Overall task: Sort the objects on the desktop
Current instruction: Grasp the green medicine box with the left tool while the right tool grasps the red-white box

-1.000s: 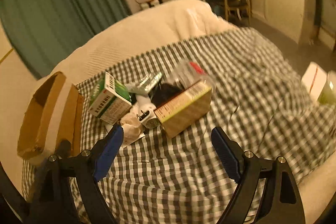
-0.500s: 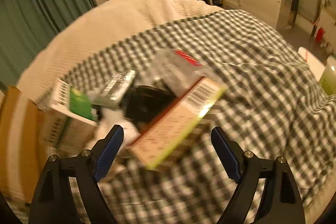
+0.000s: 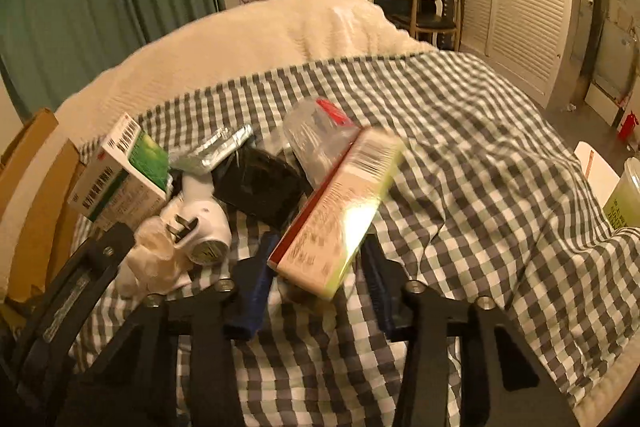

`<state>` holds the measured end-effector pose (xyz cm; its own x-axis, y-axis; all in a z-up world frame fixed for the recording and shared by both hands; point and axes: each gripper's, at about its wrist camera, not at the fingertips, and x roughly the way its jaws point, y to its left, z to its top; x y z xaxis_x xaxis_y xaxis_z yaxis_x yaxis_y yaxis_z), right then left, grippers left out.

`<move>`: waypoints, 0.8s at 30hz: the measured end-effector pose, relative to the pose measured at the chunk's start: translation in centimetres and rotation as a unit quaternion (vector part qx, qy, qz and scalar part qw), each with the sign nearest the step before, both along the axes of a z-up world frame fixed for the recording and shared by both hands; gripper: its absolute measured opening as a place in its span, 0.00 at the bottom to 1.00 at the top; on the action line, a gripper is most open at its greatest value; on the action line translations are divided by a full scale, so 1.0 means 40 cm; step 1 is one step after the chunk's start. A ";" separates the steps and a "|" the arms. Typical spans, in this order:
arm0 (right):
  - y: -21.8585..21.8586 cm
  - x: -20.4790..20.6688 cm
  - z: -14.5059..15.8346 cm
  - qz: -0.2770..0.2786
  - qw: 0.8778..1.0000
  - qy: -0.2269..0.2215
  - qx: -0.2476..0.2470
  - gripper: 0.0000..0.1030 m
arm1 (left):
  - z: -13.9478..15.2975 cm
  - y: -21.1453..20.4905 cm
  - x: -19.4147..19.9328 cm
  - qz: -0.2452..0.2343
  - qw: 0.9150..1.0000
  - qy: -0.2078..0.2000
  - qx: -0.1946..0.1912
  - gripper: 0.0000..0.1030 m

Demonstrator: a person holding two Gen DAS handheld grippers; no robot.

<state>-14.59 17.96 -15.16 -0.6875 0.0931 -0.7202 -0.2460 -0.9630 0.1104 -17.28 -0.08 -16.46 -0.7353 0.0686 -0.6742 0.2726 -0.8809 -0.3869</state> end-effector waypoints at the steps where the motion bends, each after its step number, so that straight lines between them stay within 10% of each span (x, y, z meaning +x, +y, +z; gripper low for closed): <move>1: -0.003 -0.002 0.006 0.001 1.000 0.003 0.000 0.37 | 0.001 0.002 -0.015 0.002 1.000 -0.004 0.002 1.00; 16: -0.014 -0.052 0.109 0.023 0.997 0.075 0.021 0.28 | -0.018 -0.040 -0.167 0.018 1.000 -0.005 0.020 1.00; 19: -0.022 -0.052 0.106 0.028 0.996 0.075 0.031 0.28 | -0.012 -0.035 -0.180 -0.003 1.000 -0.007 0.017 0.78; 24: -0.018 -0.054 0.107 0.034 0.997 0.069 0.029 0.28 | 0.039 -0.017 -0.140 -0.027 0.999 0.019 -0.018 0.77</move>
